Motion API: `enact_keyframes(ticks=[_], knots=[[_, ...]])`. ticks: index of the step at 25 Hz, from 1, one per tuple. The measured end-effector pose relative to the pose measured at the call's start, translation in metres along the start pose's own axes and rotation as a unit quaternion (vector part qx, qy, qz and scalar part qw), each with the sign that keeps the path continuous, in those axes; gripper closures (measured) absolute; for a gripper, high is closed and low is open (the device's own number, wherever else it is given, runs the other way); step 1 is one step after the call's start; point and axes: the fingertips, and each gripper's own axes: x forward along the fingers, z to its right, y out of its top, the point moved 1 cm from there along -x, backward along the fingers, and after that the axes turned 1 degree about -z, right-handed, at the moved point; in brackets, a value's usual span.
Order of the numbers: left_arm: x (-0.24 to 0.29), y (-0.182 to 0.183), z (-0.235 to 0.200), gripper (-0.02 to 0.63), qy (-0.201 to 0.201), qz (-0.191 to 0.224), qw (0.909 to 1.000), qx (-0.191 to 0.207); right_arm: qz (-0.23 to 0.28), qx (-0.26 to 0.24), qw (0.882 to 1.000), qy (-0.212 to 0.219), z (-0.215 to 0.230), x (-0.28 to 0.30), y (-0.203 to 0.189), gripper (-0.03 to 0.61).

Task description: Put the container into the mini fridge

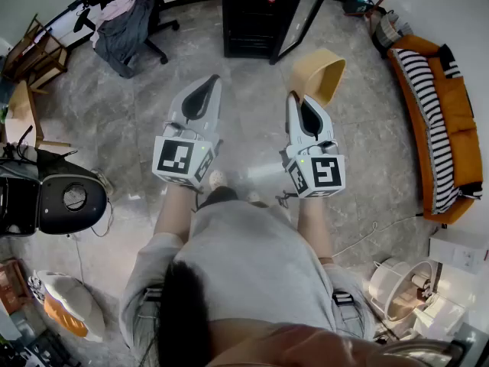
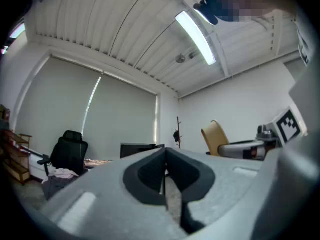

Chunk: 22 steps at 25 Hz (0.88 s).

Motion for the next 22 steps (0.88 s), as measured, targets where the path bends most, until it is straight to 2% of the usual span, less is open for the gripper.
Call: enact_keyframes(ticks=[10,15,22], knots=[[0.017,0.000,-0.027,0.612,-0.010,0.008,0.9999,-0.009,-0.003,-0.002,1.000,-0.005,-0.004,0.031,-0.001,0.567],[0.030,0.000,-0.054,0.612,-0.012,0.011,0.9998,-0.008,-0.003,0.001,1.000,-0.015,-0.004,0.058,-0.004,0.566],[0.045,0.003,-0.102,0.612,-0.020,0.018,0.9996,-0.002,0.013,0.030,0.999,-0.028,-0.009,0.101,-0.004,0.565]])
